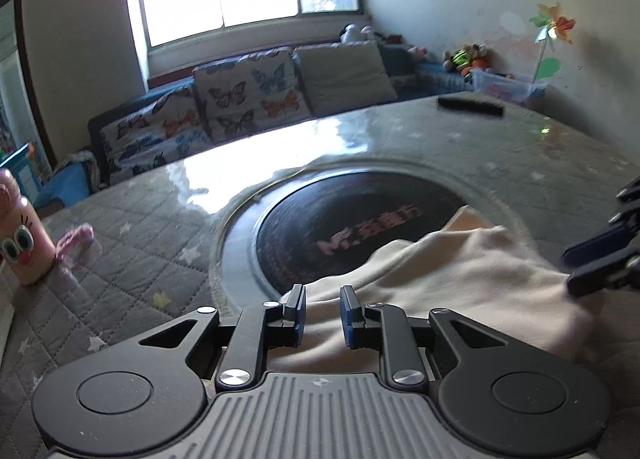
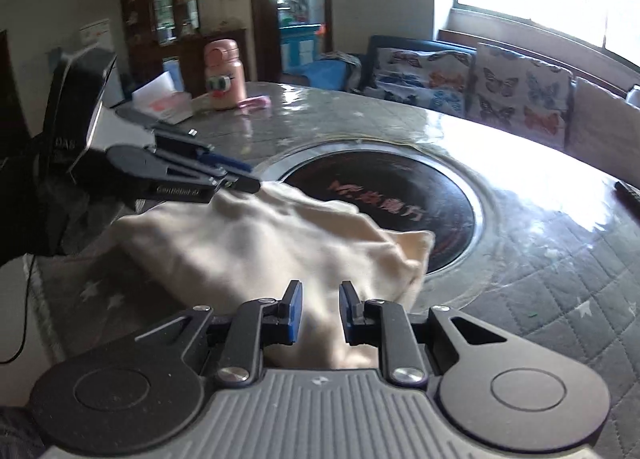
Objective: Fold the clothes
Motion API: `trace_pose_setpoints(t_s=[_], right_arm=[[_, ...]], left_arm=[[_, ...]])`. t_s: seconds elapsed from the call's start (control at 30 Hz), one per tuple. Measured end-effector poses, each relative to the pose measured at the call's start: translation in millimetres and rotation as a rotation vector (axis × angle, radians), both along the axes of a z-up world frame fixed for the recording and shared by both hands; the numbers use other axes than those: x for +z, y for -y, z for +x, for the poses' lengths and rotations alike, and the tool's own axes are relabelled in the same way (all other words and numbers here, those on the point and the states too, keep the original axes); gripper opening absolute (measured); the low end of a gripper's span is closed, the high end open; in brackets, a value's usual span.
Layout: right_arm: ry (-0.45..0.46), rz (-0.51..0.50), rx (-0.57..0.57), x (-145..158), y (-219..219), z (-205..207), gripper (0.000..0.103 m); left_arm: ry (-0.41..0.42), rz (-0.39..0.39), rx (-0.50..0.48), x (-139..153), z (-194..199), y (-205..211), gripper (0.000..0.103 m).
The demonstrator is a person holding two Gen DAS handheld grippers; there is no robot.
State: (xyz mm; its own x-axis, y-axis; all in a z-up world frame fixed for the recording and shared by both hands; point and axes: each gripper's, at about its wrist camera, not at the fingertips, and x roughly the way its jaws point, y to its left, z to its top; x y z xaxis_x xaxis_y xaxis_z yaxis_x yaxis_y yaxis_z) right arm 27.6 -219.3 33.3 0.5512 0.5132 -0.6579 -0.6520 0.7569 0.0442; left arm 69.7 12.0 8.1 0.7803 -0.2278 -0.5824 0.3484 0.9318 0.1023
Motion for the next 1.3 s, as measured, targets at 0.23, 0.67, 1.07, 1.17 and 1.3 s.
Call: trace_pose_setpoints(t_s=[0.23, 0.67, 1.07, 1.17, 1.3], right_arm=[[-0.055, -0.020, -0.019, -18.4, 4.2, -4.2, 0.015], [-0.053, 0.010, 0.015, -23.8, -7.5, -0.2, 0.015], [-0.052, 0.009, 0.049, -22.9, -22.5, 4.5, 0.015], [-0.040, 0.009, 0.050, -17.5, -24.0, 6.7, 0.016], [-0.034, 0.026, 0.055, -14.8, -30.0, 11.8, 0.016]], left_arm=[[-0.001, -0.070, -0.106, 7.1, -39.8, 23.4, 0.021], [-0.070, -0.097, -0.153, -18.1, -64.4, 39.1, 0.022], [-0.105, -0.140, 0.102, -20.1, -95.5, -44.6, 0.021], [-0.110, -0.169, 0.144, -17.1, -100.8, -61.4, 0.021], [-0.086, -0.180, 0.157, -10.7, -101.3, -63.9, 0.021]])
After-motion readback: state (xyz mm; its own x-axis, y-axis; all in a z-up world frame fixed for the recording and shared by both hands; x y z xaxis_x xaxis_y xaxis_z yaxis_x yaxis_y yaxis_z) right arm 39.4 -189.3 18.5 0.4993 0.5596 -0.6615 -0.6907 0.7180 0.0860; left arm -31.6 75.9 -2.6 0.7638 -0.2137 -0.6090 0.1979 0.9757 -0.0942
